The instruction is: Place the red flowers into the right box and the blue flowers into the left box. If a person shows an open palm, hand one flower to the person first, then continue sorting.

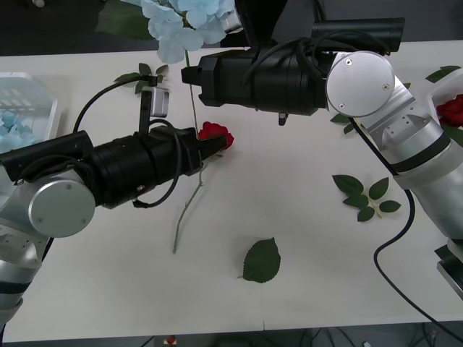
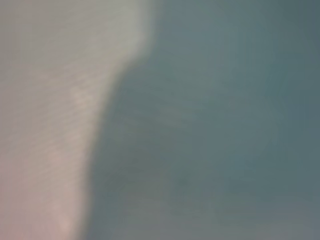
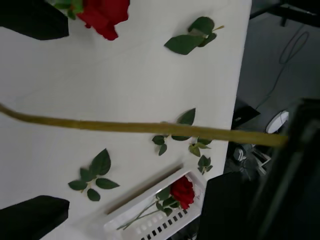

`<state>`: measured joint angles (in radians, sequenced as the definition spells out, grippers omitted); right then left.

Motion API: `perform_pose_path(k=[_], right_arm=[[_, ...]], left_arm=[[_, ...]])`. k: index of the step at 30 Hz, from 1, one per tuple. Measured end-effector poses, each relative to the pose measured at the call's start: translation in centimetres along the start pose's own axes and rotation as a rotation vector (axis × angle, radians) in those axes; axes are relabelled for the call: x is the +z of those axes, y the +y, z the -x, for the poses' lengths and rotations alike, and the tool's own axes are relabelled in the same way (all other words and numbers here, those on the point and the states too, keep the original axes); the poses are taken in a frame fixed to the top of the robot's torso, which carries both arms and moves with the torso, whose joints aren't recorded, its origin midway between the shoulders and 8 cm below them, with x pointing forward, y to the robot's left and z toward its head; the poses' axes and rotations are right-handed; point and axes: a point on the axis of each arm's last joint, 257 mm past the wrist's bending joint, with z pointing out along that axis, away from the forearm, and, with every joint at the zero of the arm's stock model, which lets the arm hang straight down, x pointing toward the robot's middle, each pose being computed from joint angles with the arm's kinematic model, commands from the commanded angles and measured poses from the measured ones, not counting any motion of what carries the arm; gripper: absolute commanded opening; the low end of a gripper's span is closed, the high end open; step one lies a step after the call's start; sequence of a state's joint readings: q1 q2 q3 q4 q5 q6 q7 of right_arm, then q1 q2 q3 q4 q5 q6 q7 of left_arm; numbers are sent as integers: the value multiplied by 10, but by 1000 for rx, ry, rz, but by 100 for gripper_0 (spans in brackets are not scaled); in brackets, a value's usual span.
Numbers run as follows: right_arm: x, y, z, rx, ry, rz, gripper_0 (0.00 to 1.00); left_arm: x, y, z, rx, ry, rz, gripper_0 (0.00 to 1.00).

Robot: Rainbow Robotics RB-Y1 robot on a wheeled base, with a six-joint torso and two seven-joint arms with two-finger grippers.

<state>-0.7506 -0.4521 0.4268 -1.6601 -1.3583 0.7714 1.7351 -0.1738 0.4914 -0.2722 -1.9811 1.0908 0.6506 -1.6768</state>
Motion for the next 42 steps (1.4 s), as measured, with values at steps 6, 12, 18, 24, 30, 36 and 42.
perform_pose_path(k=[6, 12, 18, 24, 30, 36, 42], right_arm=[[0, 0, 1, 0, -3, 0, 0], [0, 0, 1, 0, -3, 0, 0], [0, 0, 2, 1, -9, -1, 0], [0, 1, 4, 5, -16, 3, 83], [1, 1, 7, 6, -28, 3, 100], [0, 1, 10, 6, -40, 1, 100], [-2, 2, 9, 25, -33, 14, 100]], left_arm=[[2, 3, 6, 25, -15, 14, 0], [1, 1, 9, 11, -28, 5, 0], [1, 1, 11, 10, -35, 6, 0], [1, 1, 13, 10, -42, 7, 0], [1, 1, 14, 11, -47, 7, 0], [0, 3, 17, 11, -57, 9, 0], [-6, 4, 18, -20, -50, -8, 0]])
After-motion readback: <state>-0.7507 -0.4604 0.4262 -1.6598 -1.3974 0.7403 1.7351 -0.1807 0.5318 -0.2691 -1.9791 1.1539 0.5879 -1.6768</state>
